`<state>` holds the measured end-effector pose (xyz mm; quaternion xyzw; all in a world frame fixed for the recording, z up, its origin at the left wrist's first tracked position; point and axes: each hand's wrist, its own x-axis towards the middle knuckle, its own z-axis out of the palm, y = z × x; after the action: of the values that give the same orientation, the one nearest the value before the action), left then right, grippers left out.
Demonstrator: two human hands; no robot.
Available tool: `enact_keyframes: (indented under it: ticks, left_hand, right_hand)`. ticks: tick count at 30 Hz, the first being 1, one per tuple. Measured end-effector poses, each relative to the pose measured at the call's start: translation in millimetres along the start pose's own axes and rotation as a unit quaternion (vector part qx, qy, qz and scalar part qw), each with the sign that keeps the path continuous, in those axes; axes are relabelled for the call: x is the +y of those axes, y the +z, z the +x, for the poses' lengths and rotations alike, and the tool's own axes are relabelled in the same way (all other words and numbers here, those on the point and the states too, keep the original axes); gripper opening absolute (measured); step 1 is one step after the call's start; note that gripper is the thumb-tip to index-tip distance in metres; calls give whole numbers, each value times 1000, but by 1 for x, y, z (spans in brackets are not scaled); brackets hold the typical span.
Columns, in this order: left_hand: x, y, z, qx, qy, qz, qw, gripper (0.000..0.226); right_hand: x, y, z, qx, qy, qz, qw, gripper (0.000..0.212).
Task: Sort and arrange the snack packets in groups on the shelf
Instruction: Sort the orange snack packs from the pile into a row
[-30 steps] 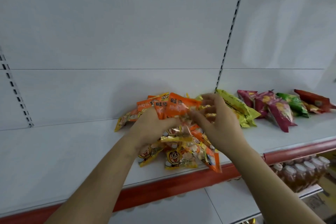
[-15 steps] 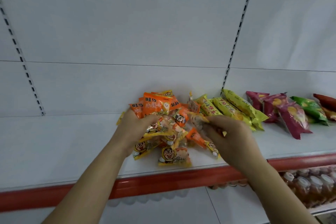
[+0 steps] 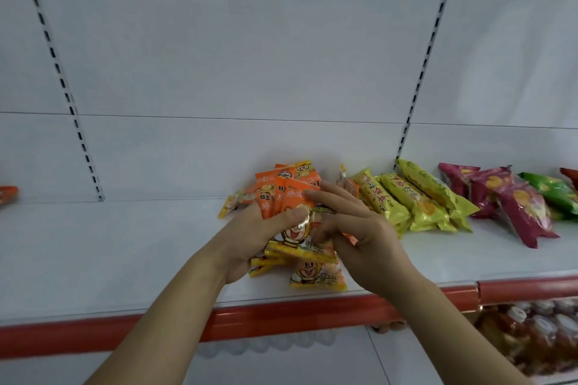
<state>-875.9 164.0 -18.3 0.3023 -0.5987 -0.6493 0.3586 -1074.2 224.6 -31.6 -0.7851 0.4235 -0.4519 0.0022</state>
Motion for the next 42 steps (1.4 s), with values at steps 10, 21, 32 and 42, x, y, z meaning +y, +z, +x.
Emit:
enact_keyframes:
  ticks: [10,21,32,42]
  left_hand:
    - [-21,-5,14,91,36,13,995,39]
    - [-24,3,20,174,71,33,982,37]
    - [-16,-40,-23,210,108,-2,972,24]
    - [-8,-142,-106,303,93,-86,945,53]
  right_hand:
    - [34,-32,-43,-148,313,-290,892,67]
    - [5,-23,-30,149,248,-302,909,7]
    - [-46,83,25,77,108,-30,991,10]
    - [-115,175,78,-4,281,253,926,44]
